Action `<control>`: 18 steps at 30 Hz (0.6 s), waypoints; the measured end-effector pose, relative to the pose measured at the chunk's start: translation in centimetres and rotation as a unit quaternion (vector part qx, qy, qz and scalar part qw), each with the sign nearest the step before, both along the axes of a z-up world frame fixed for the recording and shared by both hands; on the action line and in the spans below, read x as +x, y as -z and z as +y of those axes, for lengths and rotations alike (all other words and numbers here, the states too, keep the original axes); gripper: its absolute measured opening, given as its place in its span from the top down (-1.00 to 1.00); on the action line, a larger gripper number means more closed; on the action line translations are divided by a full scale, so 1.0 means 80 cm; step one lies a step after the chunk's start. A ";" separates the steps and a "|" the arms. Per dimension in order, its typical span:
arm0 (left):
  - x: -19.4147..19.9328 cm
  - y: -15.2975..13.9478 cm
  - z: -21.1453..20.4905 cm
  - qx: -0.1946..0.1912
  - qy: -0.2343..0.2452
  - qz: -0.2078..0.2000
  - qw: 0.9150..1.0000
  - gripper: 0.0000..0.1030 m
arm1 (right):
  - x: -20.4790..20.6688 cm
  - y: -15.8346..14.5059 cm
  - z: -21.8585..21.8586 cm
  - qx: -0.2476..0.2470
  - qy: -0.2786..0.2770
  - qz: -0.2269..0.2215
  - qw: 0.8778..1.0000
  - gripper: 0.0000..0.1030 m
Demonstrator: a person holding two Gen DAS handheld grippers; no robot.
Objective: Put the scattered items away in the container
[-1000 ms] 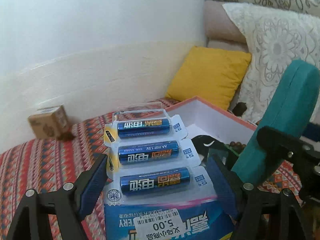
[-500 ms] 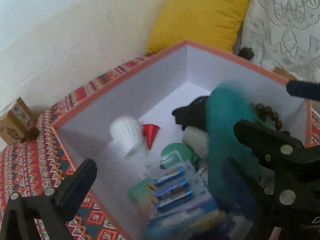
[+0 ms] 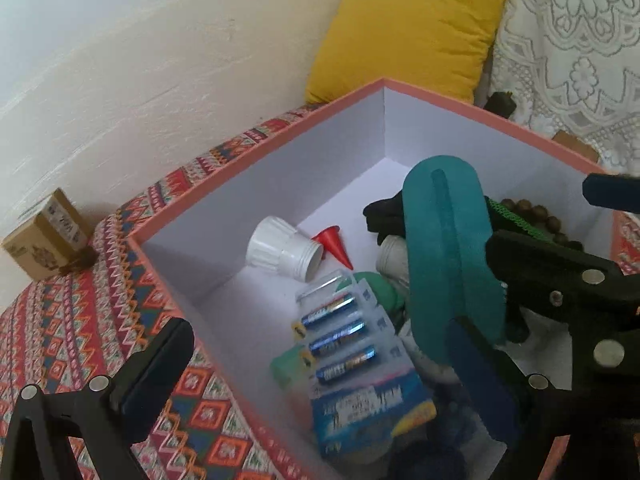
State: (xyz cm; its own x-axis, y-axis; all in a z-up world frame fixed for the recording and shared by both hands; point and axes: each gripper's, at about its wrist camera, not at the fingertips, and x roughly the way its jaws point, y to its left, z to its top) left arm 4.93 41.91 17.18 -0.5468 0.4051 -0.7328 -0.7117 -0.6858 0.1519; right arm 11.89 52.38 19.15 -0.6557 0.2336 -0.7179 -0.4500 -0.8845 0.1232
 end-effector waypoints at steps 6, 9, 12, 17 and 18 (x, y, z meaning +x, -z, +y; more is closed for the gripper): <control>0.058 -0.026 -0.056 0.011 -0.012 0.015 1.000 -1.00 | 0.051 -0.038 -0.050 0.019 0.002 0.016 1.000 -0.88; 0.099 -0.034 -0.093 0.013 -0.020 0.031 0.999 -1.00 | 0.081 -0.053 -0.086 0.035 -0.004 0.022 0.999 -0.89; 0.133 -0.040 -0.131 0.020 -0.028 0.042 0.999 -1.00 | 0.112 -0.066 -0.134 0.066 -0.015 0.028 0.997 -0.90; 0.173 -0.041 -0.201 0.035 -0.055 0.045 0.997 -1.00 | 0.145 -0.073 -0.213 0.123 -0.041 0.029 0.991 -0.92; 0.178 -0.040 -0.212 0.037 -0.059 0.044 0.997 -1.00 | 0.148 -0.073 -0.228 0.131 -0.047 0.029 0.990 -0.93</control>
State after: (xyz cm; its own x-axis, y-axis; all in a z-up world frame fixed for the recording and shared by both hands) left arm 19.15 24.92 20.42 -0.6547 0.3853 -0.6503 -0.6115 -0.7757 0.1561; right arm 23.77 34.18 24.98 -0.7221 0.3428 -0.6009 -0.3636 -0.9270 -0.0919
